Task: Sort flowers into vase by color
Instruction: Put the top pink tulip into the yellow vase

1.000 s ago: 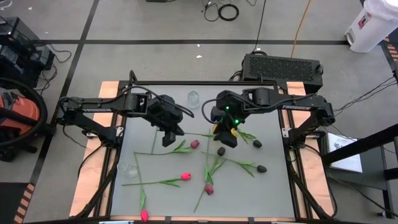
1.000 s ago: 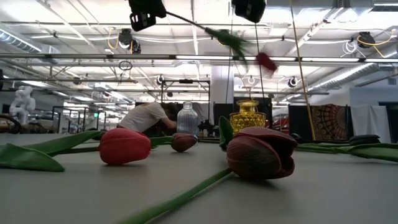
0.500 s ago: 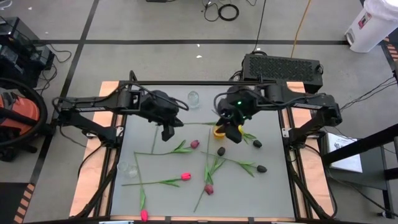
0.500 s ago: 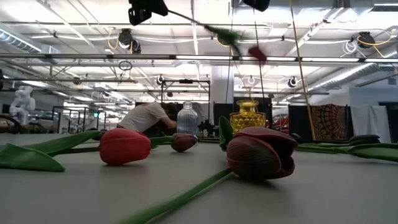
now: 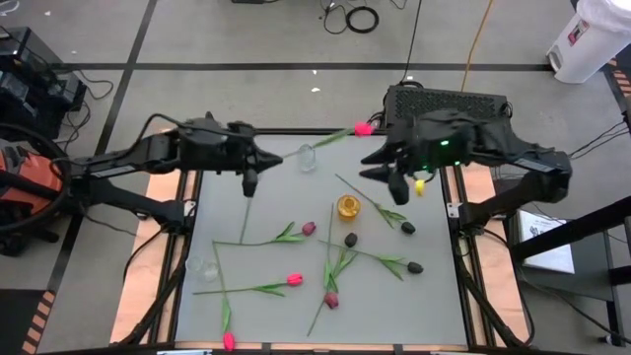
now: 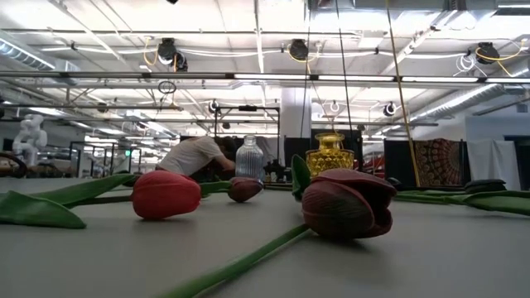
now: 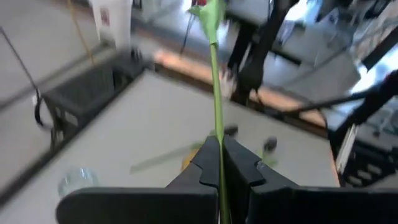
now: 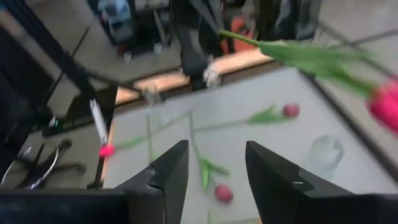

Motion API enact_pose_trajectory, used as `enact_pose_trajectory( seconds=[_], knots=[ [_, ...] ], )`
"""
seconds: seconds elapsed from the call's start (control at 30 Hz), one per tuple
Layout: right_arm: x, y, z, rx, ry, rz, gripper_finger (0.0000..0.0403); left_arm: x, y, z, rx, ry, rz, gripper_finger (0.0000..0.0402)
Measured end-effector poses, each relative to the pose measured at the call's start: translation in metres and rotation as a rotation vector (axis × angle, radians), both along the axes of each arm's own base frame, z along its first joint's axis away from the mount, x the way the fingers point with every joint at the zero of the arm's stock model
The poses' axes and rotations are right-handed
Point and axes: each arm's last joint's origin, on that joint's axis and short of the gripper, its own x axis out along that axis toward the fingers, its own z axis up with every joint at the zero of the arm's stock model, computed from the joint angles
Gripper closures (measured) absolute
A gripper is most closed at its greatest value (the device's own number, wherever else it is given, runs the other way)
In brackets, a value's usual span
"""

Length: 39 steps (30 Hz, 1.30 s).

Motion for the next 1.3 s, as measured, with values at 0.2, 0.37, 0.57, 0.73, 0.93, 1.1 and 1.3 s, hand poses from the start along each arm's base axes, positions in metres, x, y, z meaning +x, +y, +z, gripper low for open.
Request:
enact_pose_trajectory(
  seconds=[0.2, 0.37, 0.57, 0.73, 0.93, 1.1, 1.3],
  knots=[
    [-0.018, 0.002, 0.020, -0.083, -0.146, -0.004, 0.0252, 0.002, 0.001, 0.017, 0.104, -0.159, -0.009, 0.0398],
    [-0.030, 0.002, 0.027, -0.115, -0.189, -0.021, 0.0252, 0.003, 0.001, 0.029, 0.167, -0.268, -0.004, 0.0398],
    [-0.030, 0.001, 0.039, -0.168, -0.306, -0.020, 0.0252, 0.005, 0.001, 0.042, 0.221, -0.409, 0.002, 0.0398],
    [-0.022, 0.001, 0.053, -0.220, -0.466, -0.025, 0.0252, 0.006, 0.001, 0.049, 0.236, -0.490, 0.008, 0.0398],
    [-0.004, -0.001, 0.057, -0.246, -0.545, -0.075, 0.0252, 0.015, 0.001, 0.053, 0.238, -0.579, -0.046, 0.0398],
    [0.019, -0.008, 0.054, -0.265, -0.590, -0.104, 0.0252, 0.033, 0.001, 0.046, 0.205, -0.588, -0.109, 0.0398],
    [0.031, -0.016, 0.057, -0.275, -0.683, -0.134, 0.0252, 0.049, 0.002, 0.038, 0.181, -0.580, -0.152, 0.0398]
  ],
)
